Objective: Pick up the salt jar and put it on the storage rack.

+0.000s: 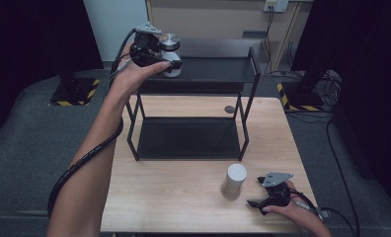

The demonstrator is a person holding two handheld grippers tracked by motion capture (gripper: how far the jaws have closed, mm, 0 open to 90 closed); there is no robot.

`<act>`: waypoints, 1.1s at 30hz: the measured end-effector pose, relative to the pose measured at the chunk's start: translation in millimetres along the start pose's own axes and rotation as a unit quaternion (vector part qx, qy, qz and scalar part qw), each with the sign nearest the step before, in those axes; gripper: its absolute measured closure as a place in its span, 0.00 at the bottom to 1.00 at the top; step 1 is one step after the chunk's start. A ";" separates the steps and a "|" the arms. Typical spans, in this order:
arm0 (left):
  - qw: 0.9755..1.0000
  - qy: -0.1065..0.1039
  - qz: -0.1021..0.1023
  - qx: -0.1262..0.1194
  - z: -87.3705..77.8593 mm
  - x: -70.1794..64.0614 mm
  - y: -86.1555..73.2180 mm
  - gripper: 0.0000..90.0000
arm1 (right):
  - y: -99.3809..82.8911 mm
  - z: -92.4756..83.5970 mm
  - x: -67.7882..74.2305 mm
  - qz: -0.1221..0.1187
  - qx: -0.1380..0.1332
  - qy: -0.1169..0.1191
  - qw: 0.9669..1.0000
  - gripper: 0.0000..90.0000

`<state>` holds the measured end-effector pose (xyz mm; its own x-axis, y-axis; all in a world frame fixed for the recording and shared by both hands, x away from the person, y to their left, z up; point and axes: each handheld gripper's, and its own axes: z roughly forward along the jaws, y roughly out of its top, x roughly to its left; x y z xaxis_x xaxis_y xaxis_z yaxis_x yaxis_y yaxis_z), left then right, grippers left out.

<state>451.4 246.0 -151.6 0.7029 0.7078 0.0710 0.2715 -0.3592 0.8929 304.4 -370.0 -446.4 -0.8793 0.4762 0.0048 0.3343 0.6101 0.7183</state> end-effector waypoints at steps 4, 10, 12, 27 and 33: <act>1.000 0.000 0.002 -0.004 -6.7 1.1 -0.9 0.02 | 0.0 0.0 0.0 0.000 0.000 0.000 1.000 0.02; 1.000 0.000 0.008 -0.009 -17.0 0.2 -0.9 0.02 | 0.0 0.0 0.0 0.000 0.000 0.000 1.000 0.02; 1.000 0.000 0.013 -0.009 -20.0 -0.8 0.4 0.02 | 0.0 0.0 0.1 0.001 0.000 0.000 1.000 0.02; 0.999 -0.007 0.036 0.002 -36.4 3.6 8.1 0.03 | -0.1 0.0 0.1 0.001 0.000 0.000 1.000 0.02; 0.999 -0.015 0.040 -0.002 -42.8 7.4 6.5 0.03 | -0.1 0.0 0.1 0.001 0.000 0.000 1.000 0.02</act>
<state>430.3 274.9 -126.3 0.7423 0.6574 0.1294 0.2102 -0.4119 0.8867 304.3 -369.9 -446.5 -0.8789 0.4770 0.0054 0.3351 0.6092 0.7187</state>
